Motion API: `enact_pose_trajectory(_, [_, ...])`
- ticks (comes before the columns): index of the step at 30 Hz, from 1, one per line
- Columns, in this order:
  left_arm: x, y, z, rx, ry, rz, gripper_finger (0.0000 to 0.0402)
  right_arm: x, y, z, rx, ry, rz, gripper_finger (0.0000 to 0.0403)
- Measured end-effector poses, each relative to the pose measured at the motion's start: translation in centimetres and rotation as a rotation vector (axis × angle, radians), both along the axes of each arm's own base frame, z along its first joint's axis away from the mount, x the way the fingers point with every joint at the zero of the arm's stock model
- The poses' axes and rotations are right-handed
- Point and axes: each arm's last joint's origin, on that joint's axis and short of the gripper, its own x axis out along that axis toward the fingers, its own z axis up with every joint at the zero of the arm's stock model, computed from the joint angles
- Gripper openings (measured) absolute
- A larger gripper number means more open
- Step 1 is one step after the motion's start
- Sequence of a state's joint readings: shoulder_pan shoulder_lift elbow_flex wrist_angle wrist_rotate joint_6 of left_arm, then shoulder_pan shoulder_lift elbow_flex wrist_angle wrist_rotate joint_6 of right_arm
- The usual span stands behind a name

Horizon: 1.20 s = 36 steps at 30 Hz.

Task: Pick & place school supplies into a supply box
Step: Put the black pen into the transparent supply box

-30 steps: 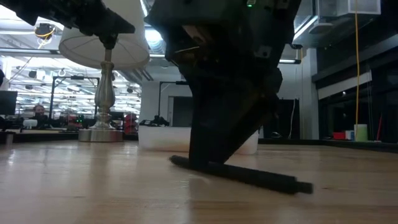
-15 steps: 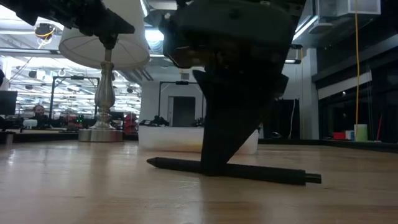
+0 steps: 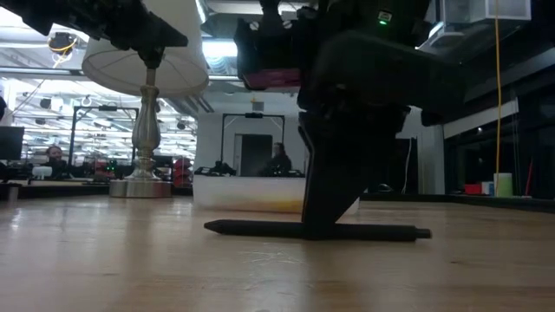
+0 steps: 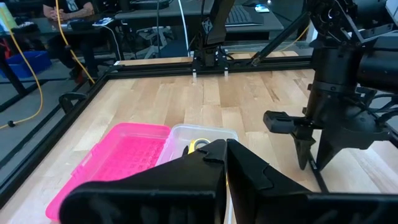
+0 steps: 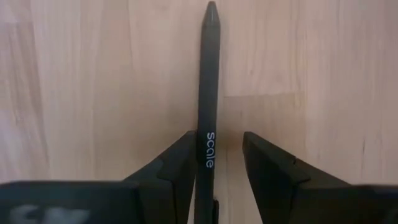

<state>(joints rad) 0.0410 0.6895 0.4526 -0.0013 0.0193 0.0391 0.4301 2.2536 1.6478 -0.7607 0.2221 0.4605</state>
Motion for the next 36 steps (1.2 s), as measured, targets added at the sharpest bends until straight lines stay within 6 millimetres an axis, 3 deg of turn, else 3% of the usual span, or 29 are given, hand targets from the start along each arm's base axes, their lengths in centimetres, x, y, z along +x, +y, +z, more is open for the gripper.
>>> enact_pose_trajectory(16, [0.0, 0.0, 0.0, -0.001, 0.0, 0.0, 0.0006, 0.9, -2.2, 0.0, 0.069, 0.055, 0.062, 0.0135])
enact_pose_trajectory(20, [0.0, 0.0, 0.0, -0.002, 0.002, 0.0, 0.0006, 1.0, -2.6, 0.0, 0.066, 0.056, 0.053, 0.0104])
enact_pose_trajectory(26, [0.0, 0.0, 0.0, -0.001, 0.003, 0.0, 0.0006, 1.0, -2.9, 0.0, 0.083, 0.072, 0.09, 0.0028])
enact_pose_trajectory(36, [0.0, 0.0, 0.0, -0.001, 0.004, 0.0, 0.0006, 1.5, -4.6, 1.7, 0.194, 0.052, 0.19, 0.0037])
